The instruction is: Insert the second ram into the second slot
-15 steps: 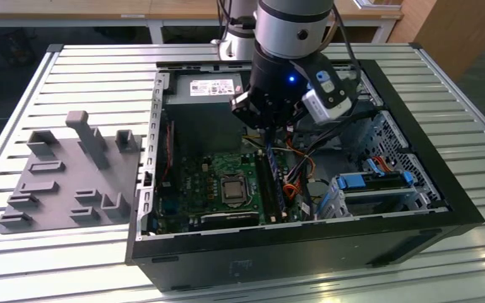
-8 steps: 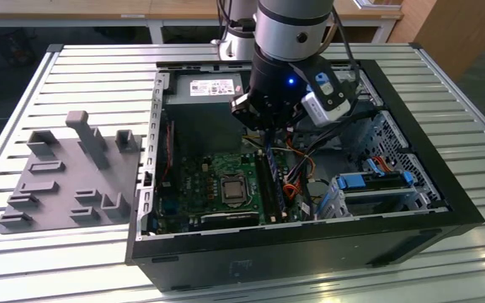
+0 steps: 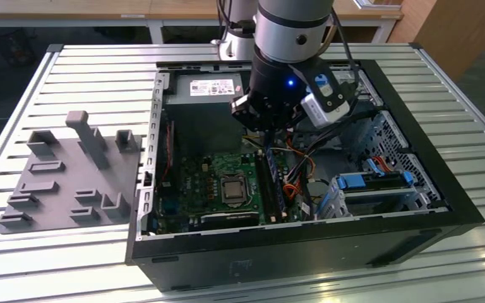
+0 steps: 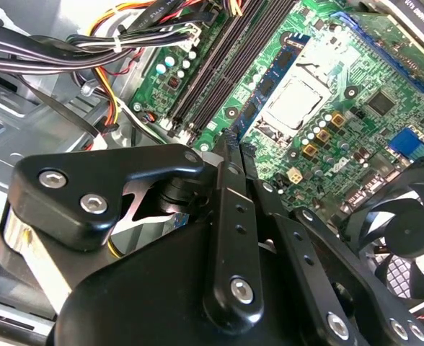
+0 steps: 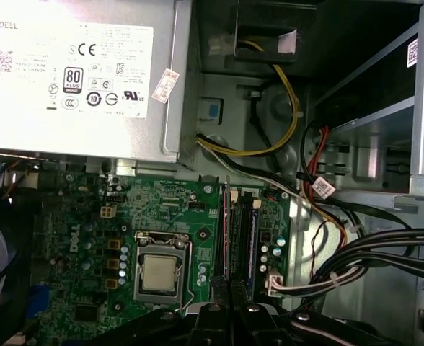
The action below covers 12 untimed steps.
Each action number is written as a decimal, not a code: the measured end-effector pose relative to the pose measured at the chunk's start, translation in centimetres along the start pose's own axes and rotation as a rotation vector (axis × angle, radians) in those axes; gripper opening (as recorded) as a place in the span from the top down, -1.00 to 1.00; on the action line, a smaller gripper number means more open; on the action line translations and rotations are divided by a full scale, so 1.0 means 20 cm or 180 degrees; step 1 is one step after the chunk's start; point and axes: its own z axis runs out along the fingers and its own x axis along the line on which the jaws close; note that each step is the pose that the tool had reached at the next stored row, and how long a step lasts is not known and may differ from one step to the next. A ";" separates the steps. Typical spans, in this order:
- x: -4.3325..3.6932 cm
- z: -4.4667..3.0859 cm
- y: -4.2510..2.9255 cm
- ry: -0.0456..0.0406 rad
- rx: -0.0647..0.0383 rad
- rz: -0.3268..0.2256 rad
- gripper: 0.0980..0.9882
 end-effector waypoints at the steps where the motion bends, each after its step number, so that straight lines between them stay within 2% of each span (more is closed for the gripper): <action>1: 0.000 0.001 0.000 0.0000 0.0000 0.0000 0.93; 12: 0.000 0.015 0.000 0.0003 0.0000 0.0000 0.93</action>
